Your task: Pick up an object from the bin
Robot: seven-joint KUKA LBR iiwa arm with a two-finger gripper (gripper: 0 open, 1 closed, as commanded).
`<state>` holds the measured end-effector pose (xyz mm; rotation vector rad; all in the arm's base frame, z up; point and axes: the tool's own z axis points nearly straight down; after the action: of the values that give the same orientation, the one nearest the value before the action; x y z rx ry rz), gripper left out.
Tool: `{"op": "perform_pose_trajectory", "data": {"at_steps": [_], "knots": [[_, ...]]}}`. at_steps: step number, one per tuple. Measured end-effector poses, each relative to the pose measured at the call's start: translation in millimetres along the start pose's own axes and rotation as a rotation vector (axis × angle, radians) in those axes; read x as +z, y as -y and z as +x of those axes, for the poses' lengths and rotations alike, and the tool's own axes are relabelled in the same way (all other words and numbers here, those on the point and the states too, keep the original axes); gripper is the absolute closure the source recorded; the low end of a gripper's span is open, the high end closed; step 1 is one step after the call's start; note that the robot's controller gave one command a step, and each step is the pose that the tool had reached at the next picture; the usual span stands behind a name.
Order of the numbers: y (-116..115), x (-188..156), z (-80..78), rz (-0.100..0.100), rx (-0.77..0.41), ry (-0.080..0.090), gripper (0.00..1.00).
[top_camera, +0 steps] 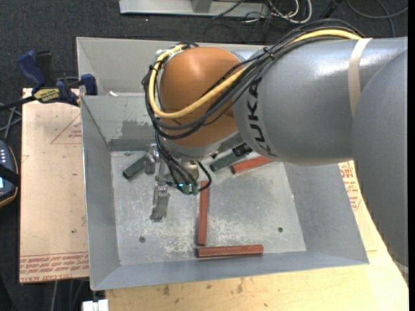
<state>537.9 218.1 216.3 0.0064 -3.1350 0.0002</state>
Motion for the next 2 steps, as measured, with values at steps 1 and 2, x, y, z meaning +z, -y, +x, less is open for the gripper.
{"op": "perform_pose_trajectory", "data": {"at_steps": [1, 2], "knots": [[1.0, -3.8, -2.0, -0.001, 0.004, 0.007, 0.0], [14.9, 44.5, -61.8, -0.005, -0.03, 0.019, 0.0]]}}
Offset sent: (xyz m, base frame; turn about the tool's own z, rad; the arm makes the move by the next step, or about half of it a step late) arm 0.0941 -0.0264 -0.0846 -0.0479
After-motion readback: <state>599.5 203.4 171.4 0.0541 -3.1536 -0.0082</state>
